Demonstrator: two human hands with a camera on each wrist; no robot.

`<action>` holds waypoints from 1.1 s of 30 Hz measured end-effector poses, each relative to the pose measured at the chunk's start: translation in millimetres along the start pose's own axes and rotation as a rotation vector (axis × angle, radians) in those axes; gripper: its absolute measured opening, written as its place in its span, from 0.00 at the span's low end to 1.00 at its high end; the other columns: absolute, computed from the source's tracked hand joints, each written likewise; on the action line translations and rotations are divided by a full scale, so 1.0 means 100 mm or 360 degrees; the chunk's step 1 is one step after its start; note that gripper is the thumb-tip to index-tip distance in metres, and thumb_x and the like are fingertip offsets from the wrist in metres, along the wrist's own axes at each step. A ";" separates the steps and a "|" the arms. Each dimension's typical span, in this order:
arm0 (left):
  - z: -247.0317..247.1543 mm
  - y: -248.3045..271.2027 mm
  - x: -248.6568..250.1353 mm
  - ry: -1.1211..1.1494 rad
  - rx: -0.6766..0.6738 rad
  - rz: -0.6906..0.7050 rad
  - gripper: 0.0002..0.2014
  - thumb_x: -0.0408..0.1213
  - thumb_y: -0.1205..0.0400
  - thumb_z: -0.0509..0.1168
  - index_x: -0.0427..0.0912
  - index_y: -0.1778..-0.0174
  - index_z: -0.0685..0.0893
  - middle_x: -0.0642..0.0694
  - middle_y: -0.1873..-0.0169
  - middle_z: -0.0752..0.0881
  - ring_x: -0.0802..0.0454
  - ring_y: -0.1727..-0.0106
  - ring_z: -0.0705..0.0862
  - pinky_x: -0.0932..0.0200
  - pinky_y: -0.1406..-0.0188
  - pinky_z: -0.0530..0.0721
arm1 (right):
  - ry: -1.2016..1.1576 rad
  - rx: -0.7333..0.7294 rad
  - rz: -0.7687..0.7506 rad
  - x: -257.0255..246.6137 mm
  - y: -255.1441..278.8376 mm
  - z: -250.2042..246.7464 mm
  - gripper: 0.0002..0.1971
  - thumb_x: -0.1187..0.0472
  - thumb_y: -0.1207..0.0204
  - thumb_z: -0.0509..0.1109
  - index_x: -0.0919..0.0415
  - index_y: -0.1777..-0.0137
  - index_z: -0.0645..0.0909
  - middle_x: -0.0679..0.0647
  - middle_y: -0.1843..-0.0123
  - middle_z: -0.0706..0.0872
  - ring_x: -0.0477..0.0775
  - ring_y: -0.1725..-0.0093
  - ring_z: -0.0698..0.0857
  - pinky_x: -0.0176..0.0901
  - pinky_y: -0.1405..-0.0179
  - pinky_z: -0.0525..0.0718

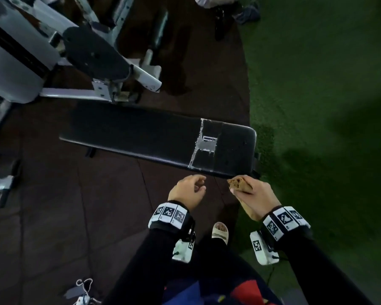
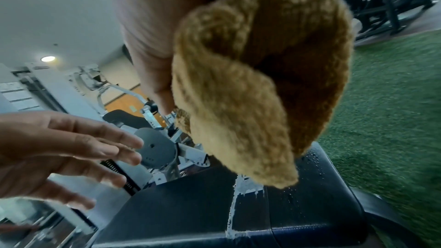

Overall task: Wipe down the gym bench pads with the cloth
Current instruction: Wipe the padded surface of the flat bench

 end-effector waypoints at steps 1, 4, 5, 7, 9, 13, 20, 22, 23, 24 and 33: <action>0.00 -0.11 0.01 -0.0010 -0.0027 0.0019 0.14 0.40 0.21 0.65 0.52 0.39 0.83 0.57 0.46 0.86 0.61 0.52 0.85 0.57 0.44 0.83 | -0.0005 0.0042 0.0031 0.03 -0.08 -0.01 0.11 0.50 0.29 0.74 0.45 0.47 0.82 0.41 0.57 0.87 0.41 0.55 0.85 0.33 0.52 0.79; 0.06 -0.47 -0.01 -0.0037 -0.0092 0.0073 0.14 0.40 0.20 0.65 0.52 0.38 0.82 0.57 0.47 0.86 0.61 0.51 0.85 0.56 0.44 0.83 | -0.0035 0.0176 0.0188 0.22 -0.31 0.02 0.08 0.50 0.29 0.73 0.45 0.50 0.82 0.42 0.59 0.87 0.45 0.56 0.85 0.41 0.52 0.83; 0.09 -0.58 -0.04 -0.0045 -0.0107 0.0091 0.14 0.40 0.20 0.65 0.52 0.38 0.82 0.57 0.46 0.86 0.61 0.50 0.85 0.56 0.43 0.83 | -0.0034 0.0215 0.0247 0.30 -0.38 0.05 0.08 0.49 0.29 0.73 0.45 0.50 0.82 0.44 0.59 0.87 0.47 0.56 0.85 0.44 0.52 0.83; 0.23 -0.88 -0.13 -0.0078 -0.0167 0.0134 0.15 0.41 0.19 0.64 0.51 0.37 0.82 0.56 0.45 0.86 0.60 0.48 0.85 0.54 0.43 0.83 | -0.0025 0.0294 0.0356 0.54 -0.57 0.14 0.09 0.48 0.28 0.72 0.44 0.48 0.82 0.46 0.57 0.86 0.49 0.55 0.85 0.47 0.52 0.84; 0.37 -1.15 -0.24 -0.0136 -0.0214 0.0182 0.15 0.41 0.19 0.63 0.51 0.36 0.81 0.55 0.43 0.84 0.58 0.45 0.84 0.52 0.41 0.82 | 0.0030 0.0365 0.0440 0.75 -0.73 0.19 0.11 0.46 0.28 0.71 0.43 0.46 0.81 0.47 0.55 0.85 0.51 0.54 0.84 0.49 0.54 0.84; 0.74 -1.79 -0.62 -0.0297 -0.0196 0.0222 0.16 0.43 0.19 0.62 0.53 0.34 0.80 0.56 0.40 0.82 0.57 0.42 0.82 0.51 0.42 0.82 | 0.0263 0.0536 0.0599 1.32 -1.09 0.35 0.15 0.43 0.27 0.68 0.44 0.41 0.79 0.50 0.52 0.83 0.56 0.52 0.82 0.46 0.58 0.79; 1.35 -2.89 -1.37 -0.0437 -0.0002 0.0340 0.19 0.42 0.19 0.63 0.50 0.31 0.79 0.53 0.30 0.76 0.52 0.31 0.75 0.51 0.33 0.74 | 0.0636 0.0778 0.0724 2.21 -1.77 0.67 0.20 0.37 0.26 0.64 0.45 0.38 0.74 0.52 0.43 0.78 0.62 0.54 0.85 0.47 0.61 0.76; 1.43 -3.07 -1.52 -0.0588 0.0119 0.0395 0.21 0.45 0.19 0.63 0.54 0.28 0.77 0.54 0.27 0.73 0.54 0.27 0.70 0.47 0.27 0.66 | 0.0718 0.0896 0.0714 2.35 -1.90 0.73 0.23 0.35 0.27 0.64 0.46 0.37 0.75 0.52 0.41 0.78 0.62 0.54 0.85 0.49 0.60 0.78; 1.44 -3.13 -1.57 -0.0642 0.0204 0.0429 0.21 0.48 0.20 0.63 0.57 0.28 0.76 0.55 0.27 0.73 0.54 0.26 0.69 0.46 0.25 0.62 | 0.0765 0.0932 0.0708 2.42 -1.96 0.77 0.25 0.34 0.27 0.62 0.47 0.36 0.75 0.53 0.41 0.78 0.62 0.52 0.85 0.50 0.59 0.79; 1.43 -3.17 -1.60 -0.0687 0.0302 0.0465 0.22 0.51 0.21 0.62 0.60 0.29 0.76 0.56 0.28 0.73 0.55 0.26 0.68 0.46 0.26 0.59 | 0.0827 0.0952 0.0702 2.47 -2.02 0.82 0.29 0.31 0.28 0.61 0.48 0.34 0.76 0.53 0.40 0.79 0.62 0.50 0.84 0.51 0.56 0.80; 1.51 -3.22 -1.76 -0.0820 0.0685 0.0696 0.25 0.61 0.23 0.47 0.70 0.27 0.65 0.55 0.20 0.64 0.55 0.18 0.56 0.37 0.21 0.45 | 0.0975 0.1183 -0.0224 2.45 -1.97 1.24 0.23 0.51 0.18 0.57 0.52 0.23 0.70 0.63 0.22 0.68 0.68 0.22 0.65 0.67 0.28 0.68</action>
Point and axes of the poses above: each hand's wrist, its own y-axis away from the middle knuckle, its own z-axis out of the palm, x = y × z, the point moved 10 cm from there along -y, towards the middle knuckle
